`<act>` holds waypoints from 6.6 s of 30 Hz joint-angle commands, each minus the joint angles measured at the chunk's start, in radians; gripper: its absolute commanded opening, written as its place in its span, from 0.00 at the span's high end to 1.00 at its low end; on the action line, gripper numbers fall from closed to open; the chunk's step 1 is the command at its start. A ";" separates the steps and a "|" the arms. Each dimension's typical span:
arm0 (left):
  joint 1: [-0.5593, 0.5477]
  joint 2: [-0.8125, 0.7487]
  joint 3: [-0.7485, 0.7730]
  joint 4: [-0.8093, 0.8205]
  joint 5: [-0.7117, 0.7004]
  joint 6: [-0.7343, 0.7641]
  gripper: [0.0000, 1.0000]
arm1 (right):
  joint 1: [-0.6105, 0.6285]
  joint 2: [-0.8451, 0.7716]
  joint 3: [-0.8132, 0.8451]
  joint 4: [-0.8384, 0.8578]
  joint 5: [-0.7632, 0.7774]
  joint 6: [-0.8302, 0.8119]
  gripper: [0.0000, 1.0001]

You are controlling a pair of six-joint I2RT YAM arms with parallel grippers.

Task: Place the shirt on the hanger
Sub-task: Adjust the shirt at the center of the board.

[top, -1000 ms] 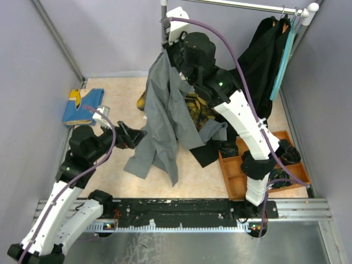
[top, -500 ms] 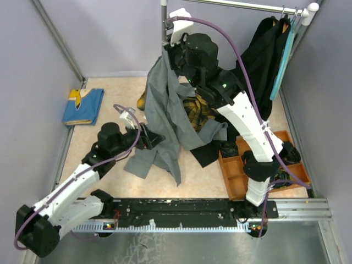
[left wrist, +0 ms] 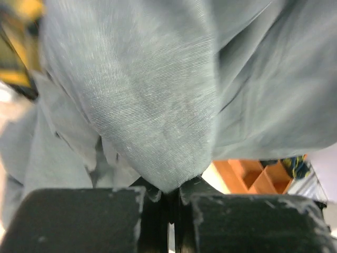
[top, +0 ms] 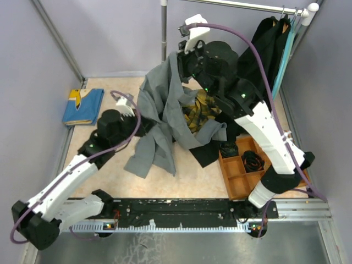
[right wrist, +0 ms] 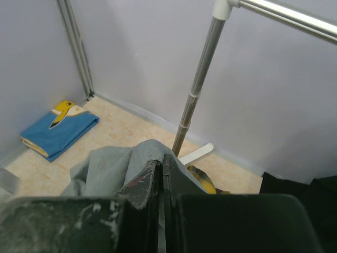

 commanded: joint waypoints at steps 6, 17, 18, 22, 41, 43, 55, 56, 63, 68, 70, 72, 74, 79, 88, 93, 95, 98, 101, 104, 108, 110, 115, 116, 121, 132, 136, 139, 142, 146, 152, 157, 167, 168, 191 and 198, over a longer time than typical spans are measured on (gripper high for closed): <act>0.002 -0.027 0.588 -0.436 -0.313 0.251 1.00 | 0.002 -0.176 0.006 0.097 -0.062 -0.053 1.00; 0.033 0.317 1.272 -0.619 -0.535 0.446 1.00 | 0.467 -0.027 0.323 -0.072 0.189 -0.412 1.00; 0.041 0.353 1.339 -0.635 -0.541 0.456 1.00 | 0.514 -0.016 0.321 -0.047 0.221 -0.448 1.00; 0.071 0.482 1.615 -0.676 -0.559 0.483 1.00 | 0.650 0.017 0.376 0.024 0.318 -0.532 1.00; 0.367 0.575 0.975 -0.343 0.091 0.349 1.00 | 0.133 -0.265 -0.296 -0.215 -0.029 0.091 1.00; 0.367 0.628 0.910 -0.321 0.157 0.356 0.94 | 0.039 -0.282 -0.425 -0.207 -0.174 0.154 1.00; 0.365 0.502 0.627 -0.338 0.104 0.347 0.13 | -0.135 -0.216 -0.589 -0.111 -0.382 0.311 1.00; 0.360 0.446 0.577 -0.326 0.096 0.329 0.11 | -0.148 -0.207 -0.584 -0.101 -0.391 0.335 1.00; 0.059 0.067 0.239 -0.270 -0.209 0.212 0.05 | -0.218 -0.120 -0.499 -0.060 -0.456 0.425 1.00; -0.196 -0.074 -0.004 -0.188 -0.365 0.041 0.05 | -0.233 -0.068 -0.435 -0.062 -0.458 0.435 1.00; -0.282 -0.085 -0.069 -0.129 -0.392 -0.026 0.05 | -0.245 -0.059 -0.430 -0.056 -0.465 0.450 1.00; -0.389 -0.062 -0.106 -0.074 -0.451 -0.079 0.06 | -0.255 -0.056 -0.431 -0.048 -0.475 0.466 1.00; -0.491 -0.007 -0.100 -0.053 -0.540 -0.111 0.06 | -0.261 -0.056 -0.437 -0.041 -0.482 0.475 1.00; -0.653 0.159 -0.016 -0.077 -0.738 -0.186 0.07 | -0.266 -0.058 -0.463 -0.030 -0.496 0.482 1.00; -0.702 0.443 0.144 -0.430 -0.982 -0.473 0.22 | -0.268 -0.080 -0.500 -0.027 -0.507 0.471 1.00; -0.702 0.611 0.373 -1.010 -1.114 -0.872 0.53 | -0.269 -0.110 -0.519 -0.031 -0.491 0.442 1.00; -0.703 0.626 0.429 -1.173 -1.142 -0.965 0.72 | -0.269 -0.125 -0.529 -0.026 -0.480 0.426 1.00; -0.702 0.575 0.469 -1.314 -1.190 -1.026 0.89 | -0.269 -0.154 -0.532 -0.013 -0.477 0.402 1.00; -0.699 0.453 0.490 -1.324 -1.240 -0.949 0.98 | -0.269 -0.191 -0.523 0.009 -0.457 0.368 1.00; -0.666 0.322 0.532 -1.265 -1.283 -0.790 1.00 | -0.269 -0.231 -0.497 0.026 -0.438 0.331 1.00; -0.526 0.139 0.566 -0.895 -1.266 -0.235 1.00 | -0.269 -0.286 -0.439 0.049 -0.478 0.287 1.00; -0.425 0.058 0.552 -0.638 -1.171 0.069 1.00 | -0.269 -0.299 -0.383 0.046 -0.519 0.278 1.00; -0.281 0.082 0.760 -0.437 -1.121 0.436 1.00 | -0.266 -0.293 -0.162 -0.014 -0.628 0.278 1.00; -0.272 0.109 0.819 -0.421 -1.109 0.493 1.00 | -0.266 -0.288 -0.120 -0.025 -0.645 0.277 1.00; -0.265 0.248 1.129 -0.350 -1.039 0.689 1.00 | -0.245 -0.212 0.170 -0.107 -0.703 0.253 1.00; -0.285 0.401 1.563 -0.293 -0.915 0.886 1.00 | -0.245 -0.161 0.360 0.043 -0.754 0.308 1.00; -0.287 0.329 1.433 -0.287 -0.939 0.871 1.00 | -0.245 -0.165 0.318 0.001 -0.748 0.303 1.00; -0.286 0.266 1.247 -0.389 -0.908 0.740 1.00 | -0.246 -0.175 0.220 -0.078 -0.712 0.292 1.00; -0.285 0.183 1.002 -0.493 -0.824 0.560 1.00 | -0.244 -0.199 0.038 -0.160 -0.658 0.291 1.00; -0.267 0.092 0.651 -0.517 -0.702 0.364 1.00 | -0.246 -0.283 -0.304 -0.097 -0.603 0.333 1.00; -0.170 0.090 0.334 -0.455 -0.471 0.228 0.94 | -0.259 -0.330 -0.699 0.008 -0.563 0.393 1.00; -0.070 0.137 0.211 -0.419 -0.378 0.222 0.71 | -0.259 -0.315 -0.865 0.041 -0.565 0.439 1.00; -0.012 0.127 0.313 -0.492 -0.417 0.294 0.10 | -0.269 -0.235 -0.836 0.058 -0.507 0.443 0.97; -0.014 0.126 0.328 -0.507 -0.417 0.295 0.09 | -0.274 -0.218 -0.820 0.058 -0.504 0.445 0.97; -0.392 0.235 0.261 -0.416 -0.963 -0.041 0.11 | -0.347 0.055 -0.581 0.105 -0.654 0.511 0.97; -0.304 0.308 0.247 -0.302 -0.907 -0.043 0.23 | -0.348 -0.023 -0.649 0.137 -0.675 0.517 0.97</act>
